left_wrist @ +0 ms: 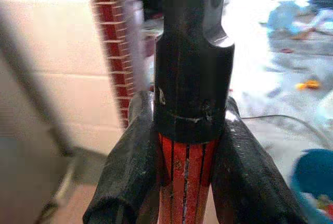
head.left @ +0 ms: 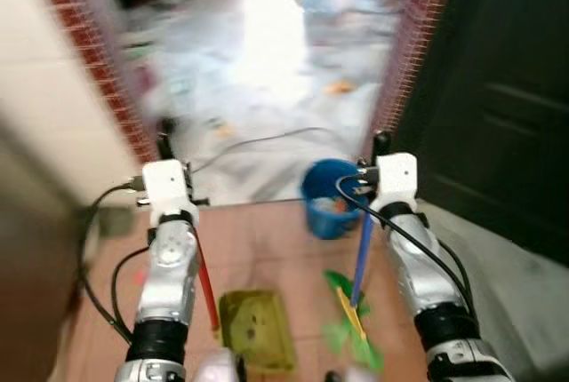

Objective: Sweep floor

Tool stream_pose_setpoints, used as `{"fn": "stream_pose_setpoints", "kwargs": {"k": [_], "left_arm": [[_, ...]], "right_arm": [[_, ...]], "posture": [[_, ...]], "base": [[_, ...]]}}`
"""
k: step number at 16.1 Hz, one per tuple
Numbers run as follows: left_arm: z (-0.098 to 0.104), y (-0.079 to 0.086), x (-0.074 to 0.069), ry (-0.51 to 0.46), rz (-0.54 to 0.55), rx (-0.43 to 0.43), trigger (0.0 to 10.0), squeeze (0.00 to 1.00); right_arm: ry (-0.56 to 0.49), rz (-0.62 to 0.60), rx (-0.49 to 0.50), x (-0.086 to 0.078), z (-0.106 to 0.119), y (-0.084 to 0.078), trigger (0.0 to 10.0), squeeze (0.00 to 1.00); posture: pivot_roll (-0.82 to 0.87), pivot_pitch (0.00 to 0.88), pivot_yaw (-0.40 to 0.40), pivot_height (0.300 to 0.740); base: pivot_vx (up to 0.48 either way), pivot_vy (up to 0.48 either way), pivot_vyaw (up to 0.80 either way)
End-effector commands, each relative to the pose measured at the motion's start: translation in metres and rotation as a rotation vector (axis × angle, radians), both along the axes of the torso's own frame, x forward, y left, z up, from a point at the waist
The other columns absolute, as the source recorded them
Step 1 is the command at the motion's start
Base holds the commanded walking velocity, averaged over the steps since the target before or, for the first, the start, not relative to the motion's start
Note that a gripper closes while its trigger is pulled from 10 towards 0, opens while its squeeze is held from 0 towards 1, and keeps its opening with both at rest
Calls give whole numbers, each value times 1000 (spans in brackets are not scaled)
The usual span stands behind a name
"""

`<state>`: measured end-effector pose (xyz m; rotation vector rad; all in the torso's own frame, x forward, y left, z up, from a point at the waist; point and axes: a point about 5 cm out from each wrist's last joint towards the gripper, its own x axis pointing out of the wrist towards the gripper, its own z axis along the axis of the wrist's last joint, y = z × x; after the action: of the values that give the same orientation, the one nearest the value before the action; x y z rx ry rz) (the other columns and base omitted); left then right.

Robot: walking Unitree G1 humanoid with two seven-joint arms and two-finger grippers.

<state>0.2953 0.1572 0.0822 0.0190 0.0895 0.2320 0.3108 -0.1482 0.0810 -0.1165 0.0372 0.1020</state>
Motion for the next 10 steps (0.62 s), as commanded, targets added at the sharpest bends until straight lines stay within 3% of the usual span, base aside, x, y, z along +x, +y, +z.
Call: {"fn": "stream_pose_setpoints", "kwargs": {"k": [1, 8, 10], "left_arm": [[18, 4, 4, -81, 6, 17, 10000, 0], [15, 7, 1, -78, -27, -22, 10000, 0], [18, 8, 0, -105, -32, -30, 10000, 0]], "right_arm": [[-22, 26, 26, 3, 6, 8, 10000, 0], [-28, 40, 25, 1, 6, 9, 10000, 0], [-55, 37, 34, 3, 13, 9, 10000, 0]], "posture": [[-77, 0, 23, 740], [-81, 0, 20, 740], [-80, 0, 21, 740]], "base": [[0, 0, 781], [0, 0, 772], [0, 0, 0]]}}
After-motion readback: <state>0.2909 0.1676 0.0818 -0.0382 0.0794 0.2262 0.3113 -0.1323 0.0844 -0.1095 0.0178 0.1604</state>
